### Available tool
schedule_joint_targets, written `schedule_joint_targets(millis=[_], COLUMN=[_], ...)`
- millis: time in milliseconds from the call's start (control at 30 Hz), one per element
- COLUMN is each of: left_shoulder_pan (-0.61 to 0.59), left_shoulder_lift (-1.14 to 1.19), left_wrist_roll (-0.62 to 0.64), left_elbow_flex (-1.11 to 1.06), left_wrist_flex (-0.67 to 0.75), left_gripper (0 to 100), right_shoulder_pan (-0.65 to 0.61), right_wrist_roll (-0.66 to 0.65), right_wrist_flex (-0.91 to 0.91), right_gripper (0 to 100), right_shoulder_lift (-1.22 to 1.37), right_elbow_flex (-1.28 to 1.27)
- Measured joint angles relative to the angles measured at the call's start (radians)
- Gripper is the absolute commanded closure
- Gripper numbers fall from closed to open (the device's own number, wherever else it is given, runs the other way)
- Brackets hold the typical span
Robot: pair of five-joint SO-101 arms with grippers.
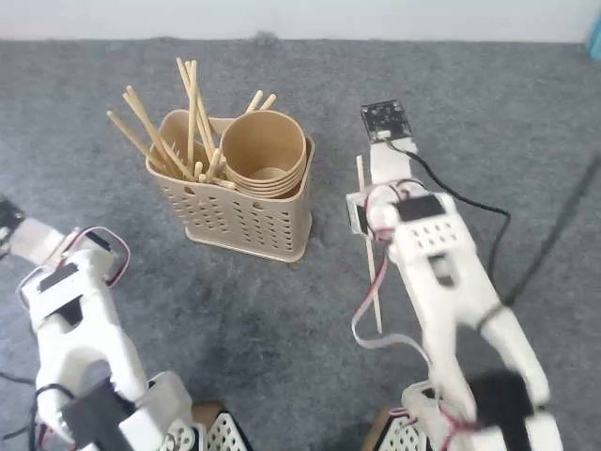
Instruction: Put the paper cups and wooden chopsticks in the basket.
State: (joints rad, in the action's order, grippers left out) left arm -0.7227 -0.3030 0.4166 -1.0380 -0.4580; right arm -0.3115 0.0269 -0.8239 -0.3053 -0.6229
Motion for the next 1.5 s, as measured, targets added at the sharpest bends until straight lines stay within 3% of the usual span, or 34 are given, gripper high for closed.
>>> schedule_joint_targets(millis=[367,600,767,933,1133,1500], left_shoulder_pan=[0.014,0.014,0.014,0.014,0.014,0.032], left_shoulder_lift=[0.000,0.000,0.000,0.000,0.000,0.000], left_wrist_roll=[-0.077,-0.077,-0.077,-0.077,-0.077,-0.077], left_elbow_flex=[0.000,0.000,0.000,0.000,0.000,0.000], left_wrist_flex=[0.000,0.000,0.000,0.000,0.000,0.000], left_gripper=[92,92,92,92,92,92], right_shoulder_pan=[0.000,-0.054,-0.141,-0.235,-0.278,-0.278], right_wrist_roll=[0.052,0.064,0.072,0.080,0.210,0.391], right_wrist_flex=[-0.155,-0.155,-0.035,0.173,0.402,0.448], right_gripper=[99.1,99.1,99.1,99.1,99.1,99.1], right_shoulder_lift=[-0.523,-0.853,-0.970,-0.987,-0.961,-0.497], right_elbow_flex=[-0.057,-0.057,-0.057,-0.057,-0.049,0.358])
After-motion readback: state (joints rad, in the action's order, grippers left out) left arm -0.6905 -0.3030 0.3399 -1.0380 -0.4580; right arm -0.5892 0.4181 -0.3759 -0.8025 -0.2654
